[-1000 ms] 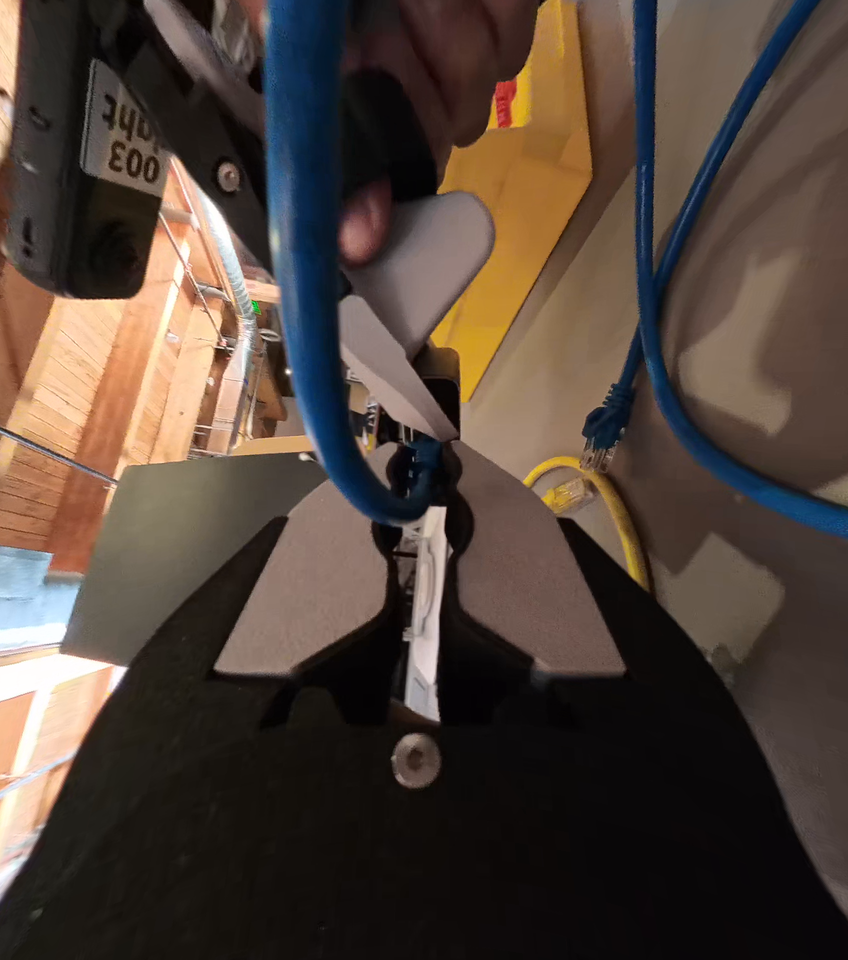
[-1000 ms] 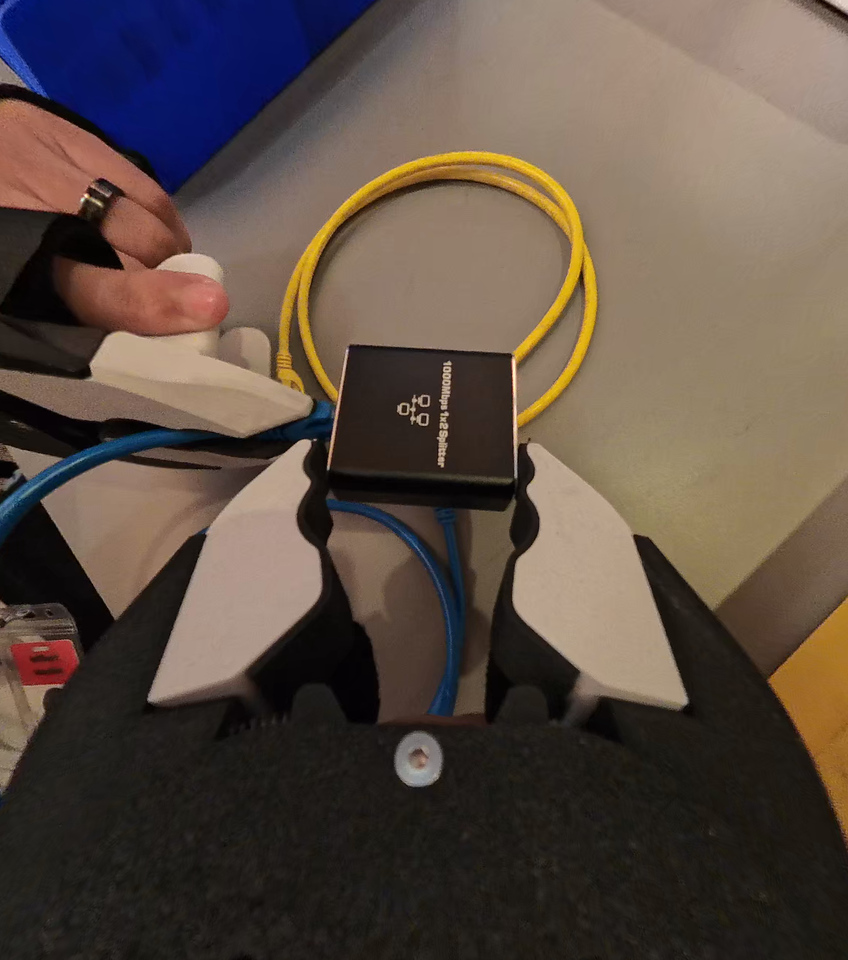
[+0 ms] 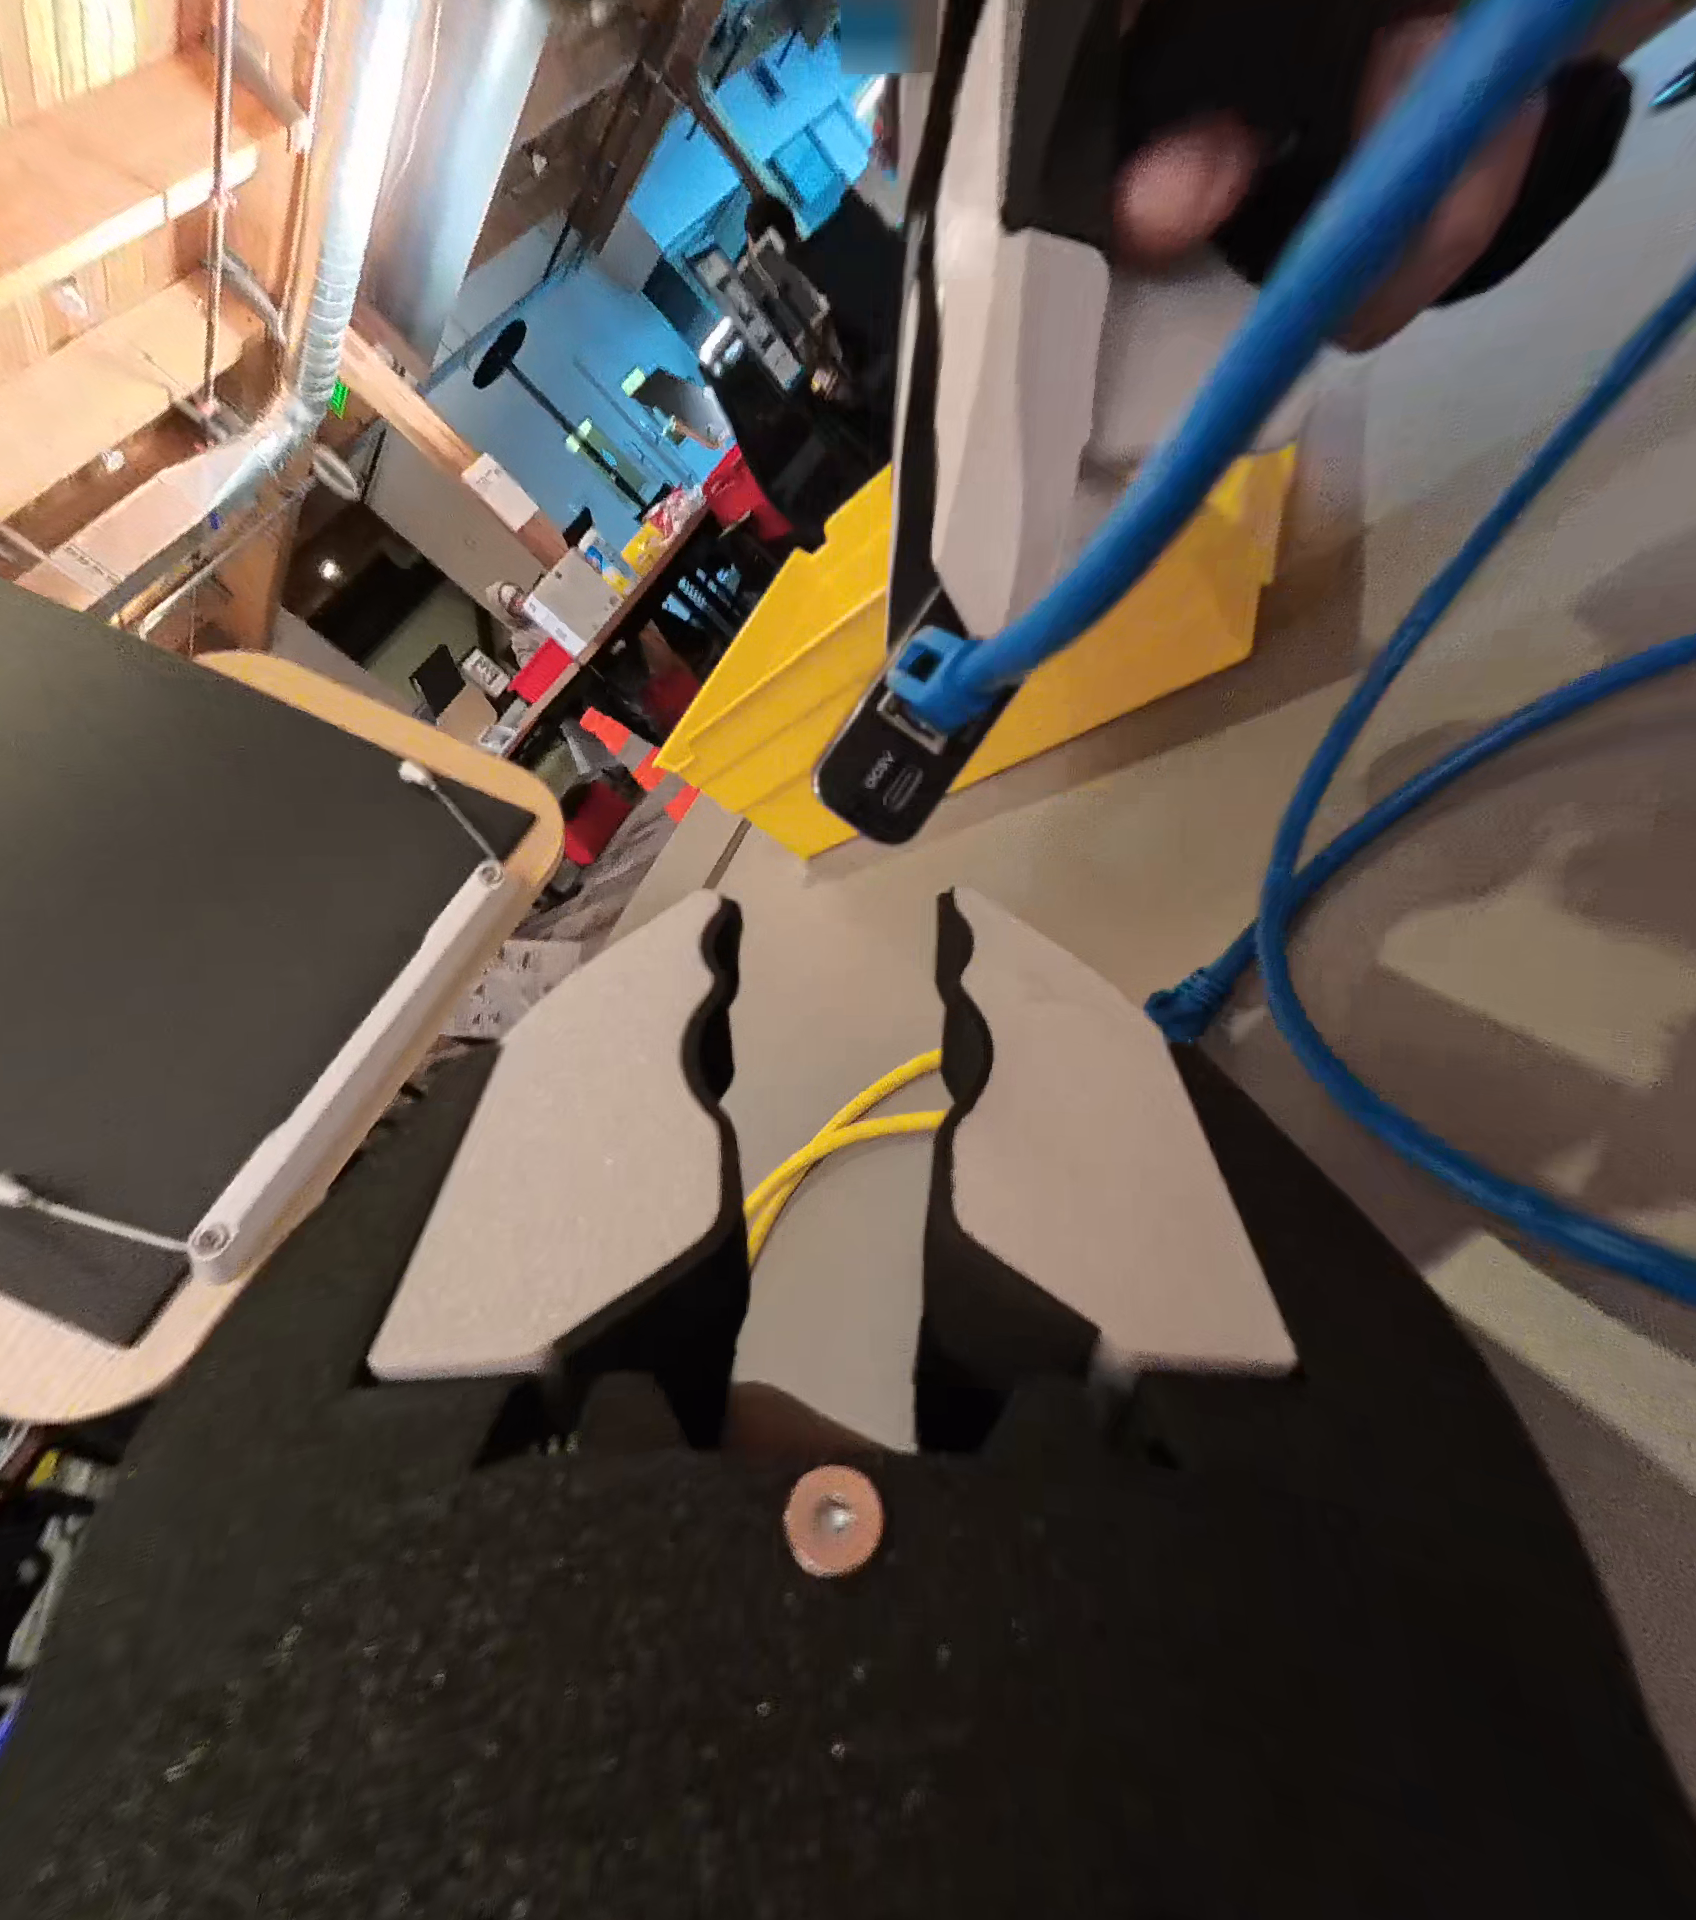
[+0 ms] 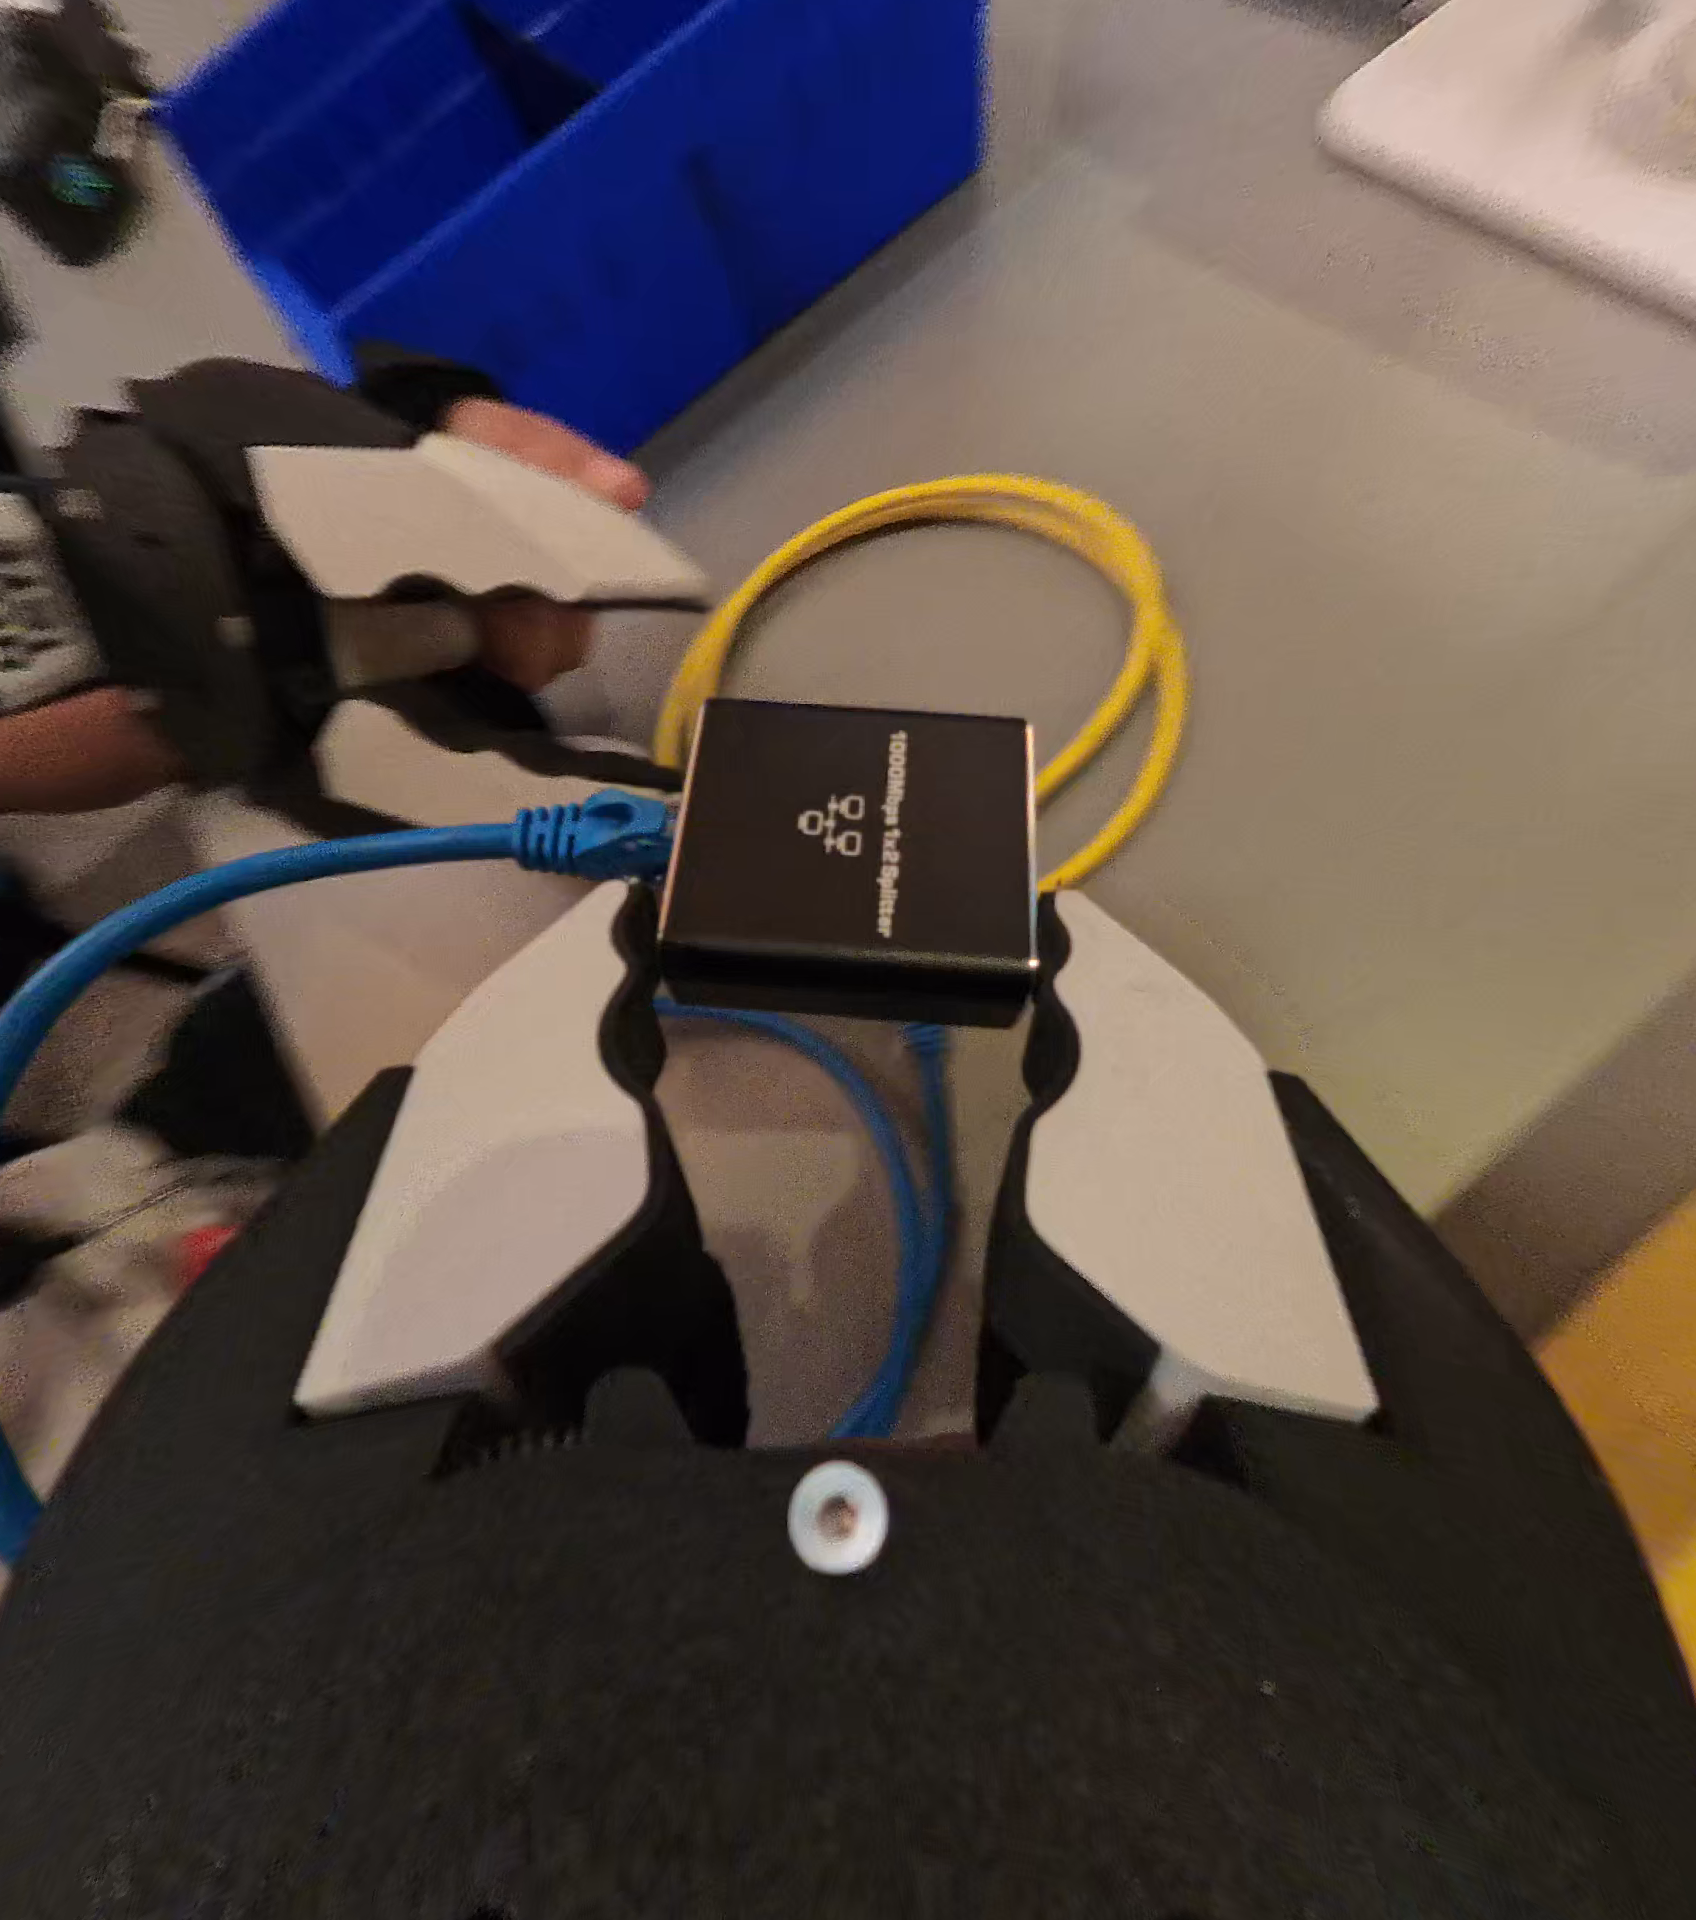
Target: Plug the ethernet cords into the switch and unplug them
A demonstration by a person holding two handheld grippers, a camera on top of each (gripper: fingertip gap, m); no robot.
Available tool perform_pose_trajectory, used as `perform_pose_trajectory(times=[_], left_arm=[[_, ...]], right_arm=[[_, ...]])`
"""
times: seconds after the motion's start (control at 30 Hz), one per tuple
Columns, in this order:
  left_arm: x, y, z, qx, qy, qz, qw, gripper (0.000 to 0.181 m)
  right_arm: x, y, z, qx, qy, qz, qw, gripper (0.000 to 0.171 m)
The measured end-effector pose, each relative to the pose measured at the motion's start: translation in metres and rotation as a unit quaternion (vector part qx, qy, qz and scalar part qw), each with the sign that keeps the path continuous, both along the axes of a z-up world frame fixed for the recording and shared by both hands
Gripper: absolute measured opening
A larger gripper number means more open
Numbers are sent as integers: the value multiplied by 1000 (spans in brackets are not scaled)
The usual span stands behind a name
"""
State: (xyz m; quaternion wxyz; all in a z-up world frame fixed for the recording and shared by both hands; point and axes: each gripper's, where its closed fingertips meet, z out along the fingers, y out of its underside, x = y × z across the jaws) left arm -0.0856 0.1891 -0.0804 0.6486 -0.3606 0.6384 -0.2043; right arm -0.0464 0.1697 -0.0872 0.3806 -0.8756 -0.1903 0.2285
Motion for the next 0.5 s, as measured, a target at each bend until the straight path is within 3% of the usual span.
perform_pose_trajectory(times=[0.2,0.4,0.5], left_arm=[[-2,-38,1,-1,-14,-98,995,43],[-9,-70,5,10,-32,-168,985,31],[-8,-69,3,-6,-16,-173,985,27]], right_arm=[[-45,-38,-6,-95,130,171,972,69],[-71,-57,1,-163,227,272,921,69],[-71,-55,0,-157,224,284,919,69]])
